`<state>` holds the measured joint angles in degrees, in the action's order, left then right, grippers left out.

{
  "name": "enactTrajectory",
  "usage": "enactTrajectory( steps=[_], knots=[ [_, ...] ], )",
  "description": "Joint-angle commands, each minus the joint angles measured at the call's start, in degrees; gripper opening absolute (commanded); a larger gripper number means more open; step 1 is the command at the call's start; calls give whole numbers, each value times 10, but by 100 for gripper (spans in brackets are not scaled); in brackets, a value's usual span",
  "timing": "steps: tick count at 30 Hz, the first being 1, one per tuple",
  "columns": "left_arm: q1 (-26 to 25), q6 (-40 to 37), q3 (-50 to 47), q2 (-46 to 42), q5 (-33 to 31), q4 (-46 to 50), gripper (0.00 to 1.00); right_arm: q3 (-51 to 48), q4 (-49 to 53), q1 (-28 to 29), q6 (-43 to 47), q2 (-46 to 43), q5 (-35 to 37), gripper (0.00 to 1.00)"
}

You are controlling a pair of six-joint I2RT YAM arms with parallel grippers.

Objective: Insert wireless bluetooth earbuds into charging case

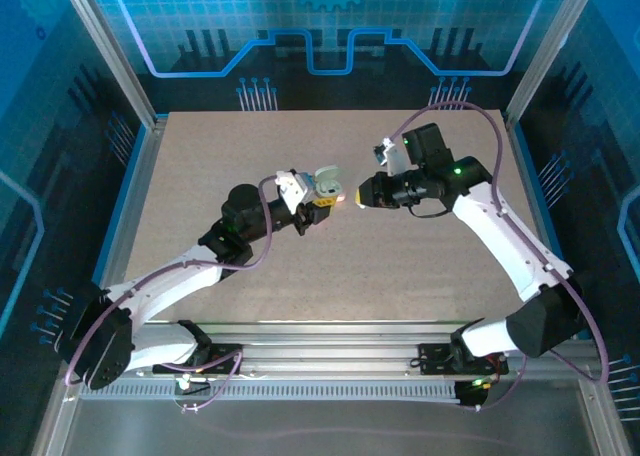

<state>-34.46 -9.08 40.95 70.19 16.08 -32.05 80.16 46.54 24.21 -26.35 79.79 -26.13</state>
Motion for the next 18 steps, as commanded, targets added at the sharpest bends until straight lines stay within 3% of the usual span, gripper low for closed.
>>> enactTrajectory(
  steps=[1,9,18],
  knots=[
    [2,2,-12,5,31,-44,36,25,8,-5,-2,-26,-30,19],
    [3,-1,-16,14,84,-62,36,55,-12,8,5,-25,-104,19],
    [3,2,-11,20,110,-70,36,66,-22,16,11,-3,-134,19]
  ],
)
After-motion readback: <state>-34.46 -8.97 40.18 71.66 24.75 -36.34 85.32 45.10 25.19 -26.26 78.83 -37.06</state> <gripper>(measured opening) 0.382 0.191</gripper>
